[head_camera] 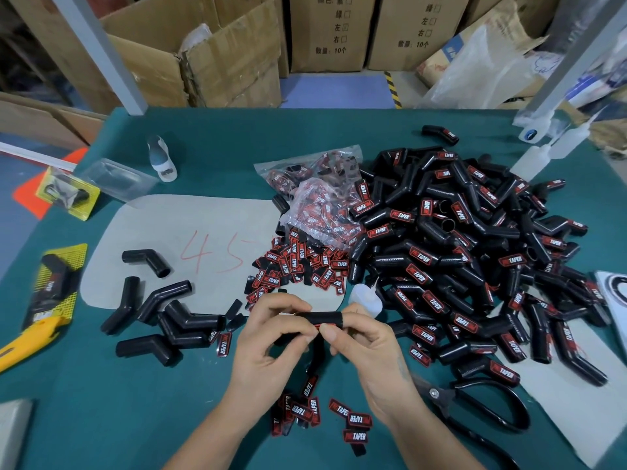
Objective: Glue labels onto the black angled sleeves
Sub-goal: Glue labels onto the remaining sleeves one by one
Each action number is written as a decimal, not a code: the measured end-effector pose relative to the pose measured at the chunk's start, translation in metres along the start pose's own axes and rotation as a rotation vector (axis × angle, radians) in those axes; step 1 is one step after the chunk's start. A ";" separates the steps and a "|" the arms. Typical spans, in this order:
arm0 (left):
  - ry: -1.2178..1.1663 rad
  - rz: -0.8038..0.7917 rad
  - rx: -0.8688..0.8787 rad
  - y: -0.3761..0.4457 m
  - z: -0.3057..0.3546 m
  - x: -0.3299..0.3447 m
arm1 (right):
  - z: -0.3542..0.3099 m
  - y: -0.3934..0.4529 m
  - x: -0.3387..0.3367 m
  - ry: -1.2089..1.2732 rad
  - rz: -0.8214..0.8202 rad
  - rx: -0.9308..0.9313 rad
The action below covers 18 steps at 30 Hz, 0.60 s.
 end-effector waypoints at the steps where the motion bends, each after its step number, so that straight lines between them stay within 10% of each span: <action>1: 0.010 0.002 0.010 0.000 0.000 -0.001 | 0.000 0.000 0.000 -0.002 0.000 -0.002; 18: 0.099 0.014 0.108 0.004 -0.001 -0.002 | -0.001 -0.002 0.000 0.069 -0.028 -0.002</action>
Point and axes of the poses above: each hand's wrist, its own y-axis towards the middle knuckle, its own x-axis out of the palm, z = x × y, the point moved 2 cm from there along y, towards the middle knuckle, and after that the axes turned 7 degrees about -x, right-handed, at the moved point
